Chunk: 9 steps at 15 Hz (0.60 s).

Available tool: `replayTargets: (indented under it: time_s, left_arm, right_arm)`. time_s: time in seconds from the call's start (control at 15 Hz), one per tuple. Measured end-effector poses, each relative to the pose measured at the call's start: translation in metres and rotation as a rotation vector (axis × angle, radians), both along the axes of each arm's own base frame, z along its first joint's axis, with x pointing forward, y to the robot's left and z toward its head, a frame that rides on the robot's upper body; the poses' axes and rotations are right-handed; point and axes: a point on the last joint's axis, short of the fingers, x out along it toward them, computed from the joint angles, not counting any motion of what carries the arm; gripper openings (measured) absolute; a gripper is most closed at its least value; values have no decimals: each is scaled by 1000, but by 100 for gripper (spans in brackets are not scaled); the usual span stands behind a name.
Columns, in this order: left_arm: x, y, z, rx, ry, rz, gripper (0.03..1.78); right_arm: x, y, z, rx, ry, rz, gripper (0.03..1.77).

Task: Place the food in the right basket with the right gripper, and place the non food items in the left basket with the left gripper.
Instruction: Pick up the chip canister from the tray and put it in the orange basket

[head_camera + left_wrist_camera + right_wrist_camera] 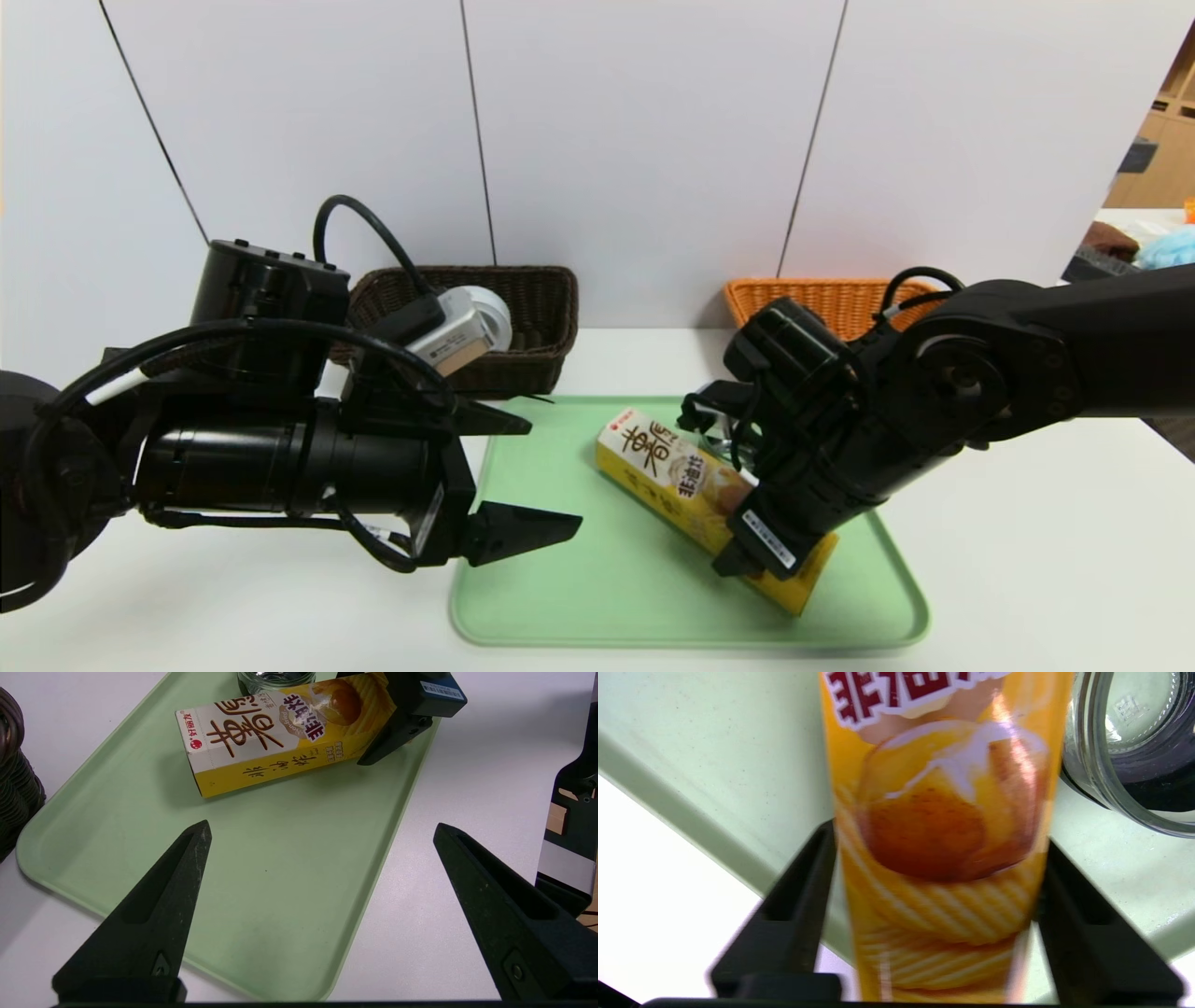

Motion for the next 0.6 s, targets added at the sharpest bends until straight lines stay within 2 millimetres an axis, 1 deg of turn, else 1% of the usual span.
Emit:
replayTargets:
  time_s: [0.07, 0.2, 0.33, 0.6]
  left_arm:
    - [0, 0, 0, 0, 1, 0, 169]
    - [0, 0, 0, -1, 1, 1, 169]
    - [0, 0, 0, -1, 1, 1, 169]
    - [0, 1, 1, -3, -3, 0, 169]
  right_arm:
    - [0, 0, -1, -3, 0, 0, 106]
    - [1, 0, -2, -5, 2, -1, 89]
    - [1, 0, -2, -5, 3, -1, 83]
    - [-3, 1, 1, 0, -1, 7, 83]
